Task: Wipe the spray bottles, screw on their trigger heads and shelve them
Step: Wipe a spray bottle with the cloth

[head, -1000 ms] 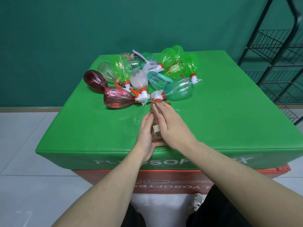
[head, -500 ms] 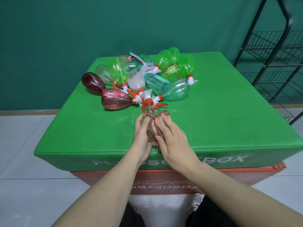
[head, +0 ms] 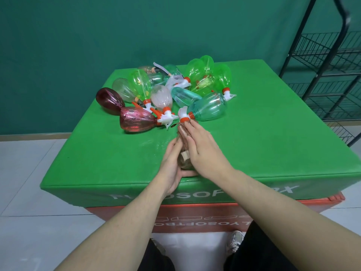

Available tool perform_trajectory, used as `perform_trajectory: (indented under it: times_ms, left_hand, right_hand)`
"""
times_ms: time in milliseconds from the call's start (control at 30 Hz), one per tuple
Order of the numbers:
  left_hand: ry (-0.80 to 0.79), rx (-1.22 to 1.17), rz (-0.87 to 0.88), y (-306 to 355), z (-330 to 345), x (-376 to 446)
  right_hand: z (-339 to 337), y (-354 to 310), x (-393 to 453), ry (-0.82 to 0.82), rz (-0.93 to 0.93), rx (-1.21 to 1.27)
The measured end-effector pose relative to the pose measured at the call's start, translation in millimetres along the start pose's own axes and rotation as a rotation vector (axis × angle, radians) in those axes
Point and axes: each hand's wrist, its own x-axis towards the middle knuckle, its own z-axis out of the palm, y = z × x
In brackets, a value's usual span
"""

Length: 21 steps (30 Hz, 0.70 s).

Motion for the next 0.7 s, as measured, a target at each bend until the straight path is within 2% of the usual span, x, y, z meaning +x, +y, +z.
perform_trajectory:
  times_ms: [200,300,400,533,700]
  left_hand:
    - [-0.002,-0.019,-0.003,0.2,-1.3,-0.9]
    - [0.006,-0.046,0.001,-0.8,-1.7,-0.5]
    - [0.009,-0.067,0.013,-3.3,-1.1,-0.7]
    - [0.017,-0.090,0.035,-4.9,-0.4,-0.3]
    - [0.055,-0.050,0.082,-9.0,1.5,3.9]
  right_hand:
    - [-12.4,-7.0,24.5,-0.098,0.219,0.204]
    - [-12.1,-8.3,27.4,-0.102,0.265,0.218]
    - [-8.4,-8.2,17.4,-0.066,0.217,0.194]
    - [-3.2,-0.4,-5.6,-0.028,0.051,0.149]
    - [0.1,6.2,-27.9,-0.034,-0.001,-0.025]
